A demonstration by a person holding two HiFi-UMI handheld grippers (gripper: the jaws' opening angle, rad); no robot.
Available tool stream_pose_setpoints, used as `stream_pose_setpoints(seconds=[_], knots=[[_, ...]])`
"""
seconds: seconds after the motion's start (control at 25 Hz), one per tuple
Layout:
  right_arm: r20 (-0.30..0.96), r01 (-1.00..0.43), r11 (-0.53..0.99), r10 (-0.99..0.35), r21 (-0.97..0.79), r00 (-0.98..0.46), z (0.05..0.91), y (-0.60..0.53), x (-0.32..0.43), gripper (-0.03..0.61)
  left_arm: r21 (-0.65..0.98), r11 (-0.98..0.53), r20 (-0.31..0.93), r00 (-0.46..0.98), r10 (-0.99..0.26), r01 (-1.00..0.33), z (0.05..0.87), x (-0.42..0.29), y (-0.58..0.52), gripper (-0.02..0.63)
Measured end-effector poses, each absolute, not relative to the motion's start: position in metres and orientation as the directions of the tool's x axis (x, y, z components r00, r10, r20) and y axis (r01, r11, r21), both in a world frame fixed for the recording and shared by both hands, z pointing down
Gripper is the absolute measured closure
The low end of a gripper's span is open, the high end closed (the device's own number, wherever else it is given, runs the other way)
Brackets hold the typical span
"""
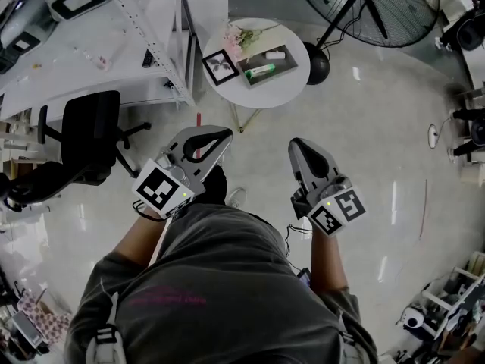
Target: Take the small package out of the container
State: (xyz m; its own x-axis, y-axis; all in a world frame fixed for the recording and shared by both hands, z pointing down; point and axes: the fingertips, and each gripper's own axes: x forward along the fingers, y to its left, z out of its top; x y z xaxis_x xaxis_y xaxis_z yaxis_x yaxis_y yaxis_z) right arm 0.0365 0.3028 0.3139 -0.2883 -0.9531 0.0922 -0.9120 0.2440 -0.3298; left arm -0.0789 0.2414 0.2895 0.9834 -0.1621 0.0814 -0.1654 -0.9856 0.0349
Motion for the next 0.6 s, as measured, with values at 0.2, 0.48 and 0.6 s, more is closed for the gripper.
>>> stream_pose_setpoints(seconds=[0.2, 0.48, 0.6], knots=[[0.108, -0.915, 0.237, -0.952, -0.327, -0.285, 0.315, 0.276, 0.047, 0.558, 0.076, -0.985, 0.114, 0.983, -0.147, -0.156, 0.298, -0.065, 0.215, 0.598], [0.127, -0.916, 0.232, -0.950, -0.329, -0.286, 0.322, 0.214, 0.058, 0.558, 0.056, -0.991, 0.094, 0.989, -0.117, -0.123, 0.304, -0.048, 0.153, 0.599], [0.129, -0.915, 0.229, -0.950, -0.331, -0.284, 0.323, 0.182, 0.060, 0.558, 0.066, -0.991, 0.100, 0.989, -0.106, -0.113, 0.309, -0.043, 0.122, 0.598]])
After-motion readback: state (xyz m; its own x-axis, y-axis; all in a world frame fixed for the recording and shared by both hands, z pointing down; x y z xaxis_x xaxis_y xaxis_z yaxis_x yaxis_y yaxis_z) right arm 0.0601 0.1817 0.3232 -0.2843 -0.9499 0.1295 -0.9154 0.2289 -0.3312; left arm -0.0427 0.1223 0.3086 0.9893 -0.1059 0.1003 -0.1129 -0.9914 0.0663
